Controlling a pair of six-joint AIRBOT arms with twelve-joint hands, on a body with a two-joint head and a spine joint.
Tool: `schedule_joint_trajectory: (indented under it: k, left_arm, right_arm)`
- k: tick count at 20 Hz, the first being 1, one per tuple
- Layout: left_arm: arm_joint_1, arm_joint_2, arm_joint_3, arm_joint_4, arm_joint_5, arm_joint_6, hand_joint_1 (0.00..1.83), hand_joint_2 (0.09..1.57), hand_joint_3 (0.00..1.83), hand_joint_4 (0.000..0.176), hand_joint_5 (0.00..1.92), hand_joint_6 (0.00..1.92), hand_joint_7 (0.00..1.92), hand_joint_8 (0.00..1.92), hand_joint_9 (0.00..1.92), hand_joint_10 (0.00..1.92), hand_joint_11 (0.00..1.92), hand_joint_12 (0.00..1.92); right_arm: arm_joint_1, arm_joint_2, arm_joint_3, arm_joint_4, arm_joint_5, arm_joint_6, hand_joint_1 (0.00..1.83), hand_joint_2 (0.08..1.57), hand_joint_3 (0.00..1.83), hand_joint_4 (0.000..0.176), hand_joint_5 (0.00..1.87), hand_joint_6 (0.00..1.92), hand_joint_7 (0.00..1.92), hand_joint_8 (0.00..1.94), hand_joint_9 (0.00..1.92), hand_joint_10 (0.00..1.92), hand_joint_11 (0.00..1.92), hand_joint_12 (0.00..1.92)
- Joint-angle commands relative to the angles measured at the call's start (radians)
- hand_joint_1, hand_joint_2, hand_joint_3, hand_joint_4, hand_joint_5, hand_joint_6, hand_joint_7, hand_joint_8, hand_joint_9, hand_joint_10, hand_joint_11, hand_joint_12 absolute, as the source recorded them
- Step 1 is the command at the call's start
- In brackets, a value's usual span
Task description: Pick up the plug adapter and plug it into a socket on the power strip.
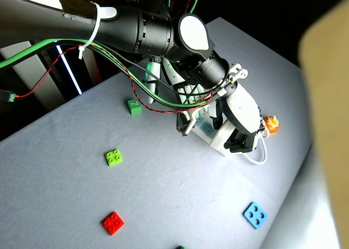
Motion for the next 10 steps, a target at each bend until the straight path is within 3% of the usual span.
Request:
schedule_joint_trajectory:
  k: [1, 10]
  left_arm:
    - [0.007, 0.003, -0.004, 0.004, -0.004, -0.010, 0.00, 1.24, 0.00, 0.000, 0.07, 0.00, 0.08, 0.00, 0.06, 0.00, 0.00, 0.10]
    - [0.006, 0.004, -0.004, 0.004, -0.004, -0.013, 0.00, 1.25, 0.00, 0.000, 0.08, 0.00, 0.09, 0.00, 0.07, 0.00, 0.00, 0.12]
  right_arm:
    - [-0.028, -0.005, -0.014, 0.039, 0.059, 0.018, 1.22, 1.10, 0.00, 0.030, 0.97, 1.01, 1.06, 0.87, 1.04, 0.45, 0.62, 1.29]
    - [-0.009, 0.043, -0.027, 0.039, 0.142, 0.028, 1.22, 1.10, 0.00, 0.029, 0.96, 1.02, 1.05, 0.88, 1.04, 0.45, 0.61, 1.29]
